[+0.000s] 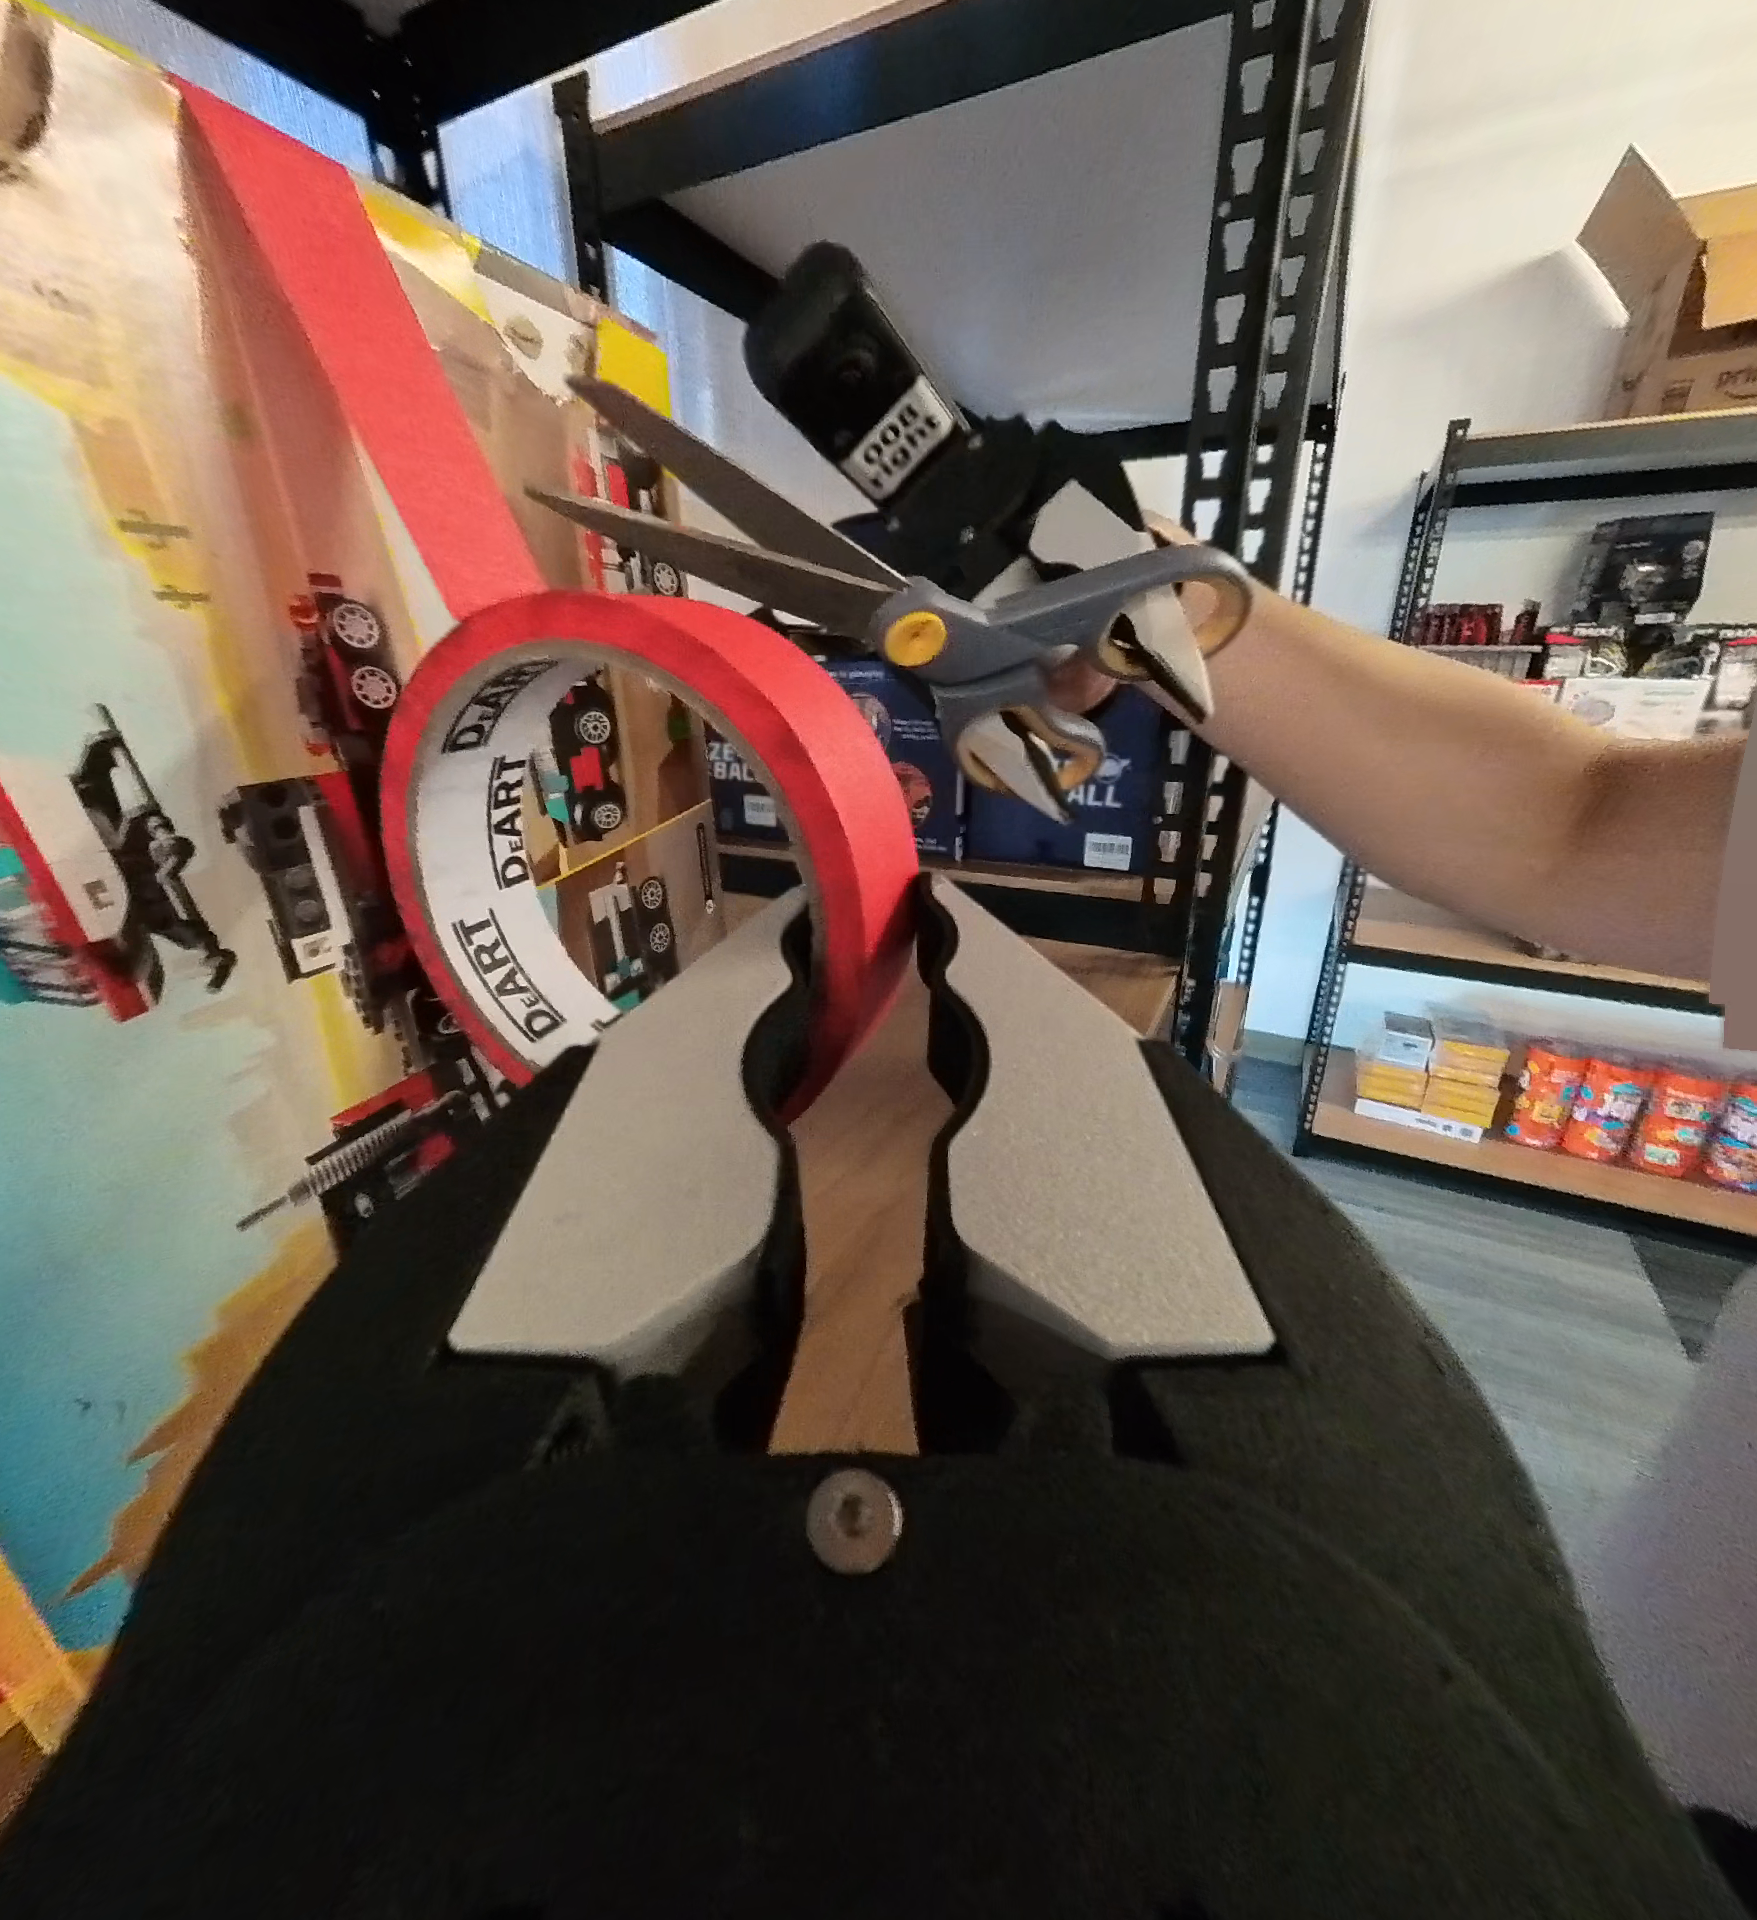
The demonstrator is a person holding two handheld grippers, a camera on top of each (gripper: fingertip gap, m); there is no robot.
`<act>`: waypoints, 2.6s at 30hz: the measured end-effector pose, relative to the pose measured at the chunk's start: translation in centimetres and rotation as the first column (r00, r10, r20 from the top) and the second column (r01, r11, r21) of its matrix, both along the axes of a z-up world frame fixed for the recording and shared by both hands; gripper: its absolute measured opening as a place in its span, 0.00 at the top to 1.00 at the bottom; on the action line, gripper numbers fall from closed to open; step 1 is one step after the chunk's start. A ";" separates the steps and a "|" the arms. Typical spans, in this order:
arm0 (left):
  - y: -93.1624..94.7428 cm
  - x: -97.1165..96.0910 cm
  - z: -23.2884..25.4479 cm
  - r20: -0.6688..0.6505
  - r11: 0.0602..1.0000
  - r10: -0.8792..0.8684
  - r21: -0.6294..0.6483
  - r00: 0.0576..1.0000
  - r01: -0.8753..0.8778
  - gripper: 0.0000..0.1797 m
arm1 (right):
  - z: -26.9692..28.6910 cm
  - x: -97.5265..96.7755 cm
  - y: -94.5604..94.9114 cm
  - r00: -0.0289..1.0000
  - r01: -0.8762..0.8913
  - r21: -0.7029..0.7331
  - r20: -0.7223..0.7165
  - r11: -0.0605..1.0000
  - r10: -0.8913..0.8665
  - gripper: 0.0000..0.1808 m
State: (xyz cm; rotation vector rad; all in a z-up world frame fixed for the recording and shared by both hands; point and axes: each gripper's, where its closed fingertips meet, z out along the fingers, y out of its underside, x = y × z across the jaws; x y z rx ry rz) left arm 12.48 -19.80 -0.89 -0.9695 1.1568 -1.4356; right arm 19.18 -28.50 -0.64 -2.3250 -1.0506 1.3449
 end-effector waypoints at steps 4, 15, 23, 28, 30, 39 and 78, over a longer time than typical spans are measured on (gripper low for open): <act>-0.1 0.0 0.0 -0.019 0.999 -0.021 -0.034 1.000 0.020 0.92 | -0.3 0.5 0.6 0.995 -0.076 -0.003 0.063 0.997 0.076 0.77; -0.2 -0.2 0.3 -0.009 0.978 -0.124 -0.172 0.992 0.120 0.93 | -0.2 0.6 2.2 0.961 -0.210 -0.048 0.171 0.977 0.215 0.79; -0.5 0.1 0.2 -0.030 0.969 -0.168 -0.190 0.985 0.160 0.93 | 0.0 1.1 3.1 0.935 -0.245 -0.090 0.241 0.965 0.260 0.80; -0.6 0.0 0.2 -0.042 0.962 -0.197 -0.201 0.979 0.185 0.93 | 0.3 1.2 3.6 0.928 -0.254 -0.092 0.257 0.963 0.270 0.81; -0.6 0.1 0.3 -0.047 0.964 -0.196 -0.193 0.979 0.183 0.93 | 0.5 1.3 3.7 0.927 -0.255 -0.091 0.260 0.963 0.270 0.82; -0.6 0.2 0.3 -0.058 0.965 -0.205 -0.182 0.977 0.191 0.94 | 0.8 1.8 3.8 0.914 -0.263 -0.107 0.289 0.959 0.283 0.84; 9.6 -12.3 -9.9 -0.526 0.835 0.550 0.371 0.649 -0.407 0.96 | -4.8 3.4 -1.9 0.897 -0.016 0.356 0.418 0.934 -0.144 0.90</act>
